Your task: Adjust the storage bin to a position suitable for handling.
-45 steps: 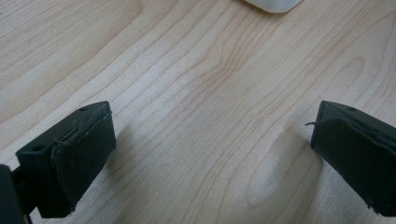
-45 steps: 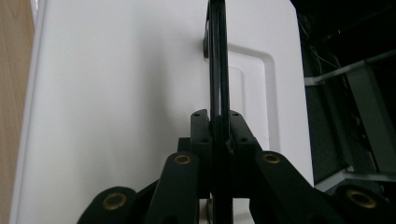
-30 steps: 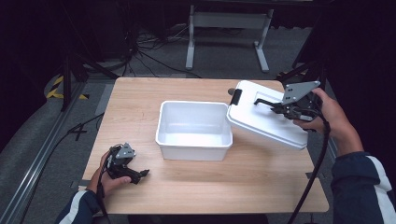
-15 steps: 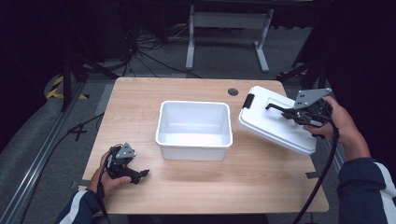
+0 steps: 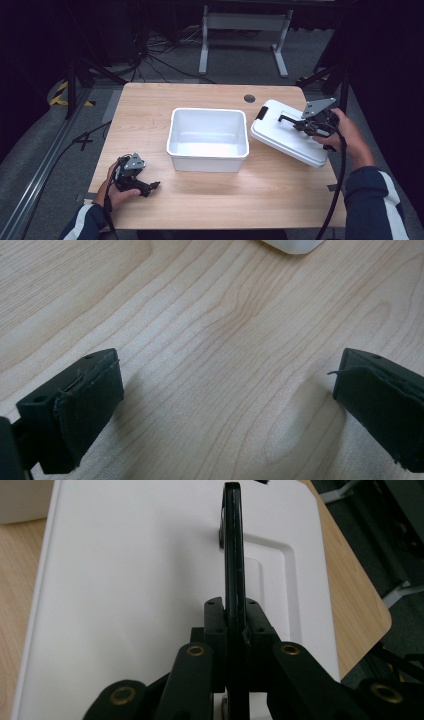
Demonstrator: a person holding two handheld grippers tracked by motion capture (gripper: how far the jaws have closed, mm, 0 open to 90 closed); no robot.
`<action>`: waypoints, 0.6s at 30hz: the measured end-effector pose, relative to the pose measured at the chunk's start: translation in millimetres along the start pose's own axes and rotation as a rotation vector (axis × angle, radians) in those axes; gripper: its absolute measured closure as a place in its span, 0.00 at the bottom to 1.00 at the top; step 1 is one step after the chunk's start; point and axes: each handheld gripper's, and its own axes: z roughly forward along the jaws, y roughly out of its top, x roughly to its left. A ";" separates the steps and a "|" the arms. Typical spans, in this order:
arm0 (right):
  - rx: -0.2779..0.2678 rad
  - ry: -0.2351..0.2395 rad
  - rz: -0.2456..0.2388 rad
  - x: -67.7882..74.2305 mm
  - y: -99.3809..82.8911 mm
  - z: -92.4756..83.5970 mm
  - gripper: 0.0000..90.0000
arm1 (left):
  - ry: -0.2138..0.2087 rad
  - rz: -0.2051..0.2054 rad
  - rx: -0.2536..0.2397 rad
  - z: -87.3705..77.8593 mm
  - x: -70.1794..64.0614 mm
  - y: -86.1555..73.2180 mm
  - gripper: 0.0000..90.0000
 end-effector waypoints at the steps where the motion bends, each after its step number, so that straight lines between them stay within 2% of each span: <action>1: 0.008 0.001 0.008 -0.5 -1.5 5.0 0.94 | 0.000 0.000 0.000 0.0 0.0 0.0 0.00; 6: 0.023 0.011 0.040 -0.6 -6.8 23.3 0.94 | 0.000 -0.003 0.002 -0.2 -0.2 -0.1 0.00; 18: 0.039 0.045 0.062 7.2 -10.5 57.1 0.94 | 0.000 0.000 0.000 0.0 0.0 0.0 0.00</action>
